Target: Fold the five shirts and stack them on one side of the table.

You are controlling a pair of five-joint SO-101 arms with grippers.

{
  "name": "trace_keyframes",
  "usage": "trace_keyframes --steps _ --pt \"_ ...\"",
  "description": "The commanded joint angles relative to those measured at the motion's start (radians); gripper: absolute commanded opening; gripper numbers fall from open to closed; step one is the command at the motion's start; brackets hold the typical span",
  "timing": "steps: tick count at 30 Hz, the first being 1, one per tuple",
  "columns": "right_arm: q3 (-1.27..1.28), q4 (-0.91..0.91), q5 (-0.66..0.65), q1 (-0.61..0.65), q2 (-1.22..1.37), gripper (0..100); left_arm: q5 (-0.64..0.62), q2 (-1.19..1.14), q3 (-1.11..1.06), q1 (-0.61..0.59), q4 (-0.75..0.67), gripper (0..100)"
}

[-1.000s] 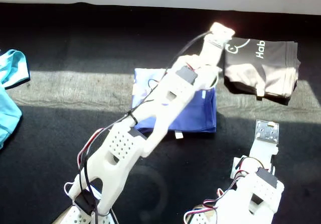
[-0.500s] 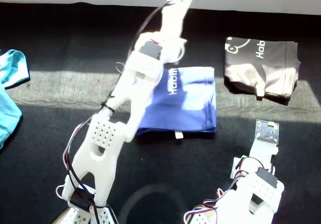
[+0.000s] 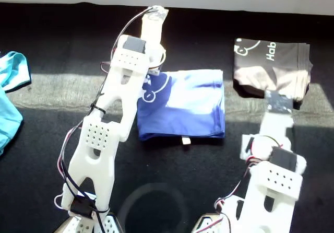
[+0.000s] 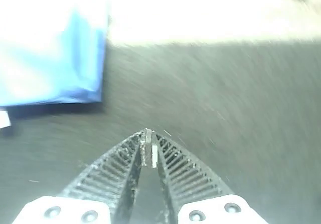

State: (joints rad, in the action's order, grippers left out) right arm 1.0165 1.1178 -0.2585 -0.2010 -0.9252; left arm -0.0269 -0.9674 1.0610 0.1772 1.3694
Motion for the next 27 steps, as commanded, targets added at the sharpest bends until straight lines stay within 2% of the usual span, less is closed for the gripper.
trace_keyframes --steps 1,5,11,14,19,27 --pt "-0.074 0.005 0.055 0.176 0.004 0.6 -0.003 0.036 0.101 -0.004 0.106 1" --pt "-0.073 -0.007 0.069 0.266 0.004 0.6 -0.003 0.027 0.151 0.015 0.203 1" --pt "-0.067 -0.038 0.069 0.272 0.005 0.6 -0.003 -0.038 0.154 0.004 0.215 1" --pt "0.001 -0.088 0.063 0.272 0.005 0.6 -0.003 -0.073 0.154 -0.013 0.203 1" --pt "0.220 -0.242 0.061 0.272 0.004 0.6 -0.003 -0.131 0.154 -0.087 0.078 1" --pt "0.349 -0.390 0.061 0.272 0.005 0.6 -0.003 -0.137 0.154 -0.139 0.091 1"
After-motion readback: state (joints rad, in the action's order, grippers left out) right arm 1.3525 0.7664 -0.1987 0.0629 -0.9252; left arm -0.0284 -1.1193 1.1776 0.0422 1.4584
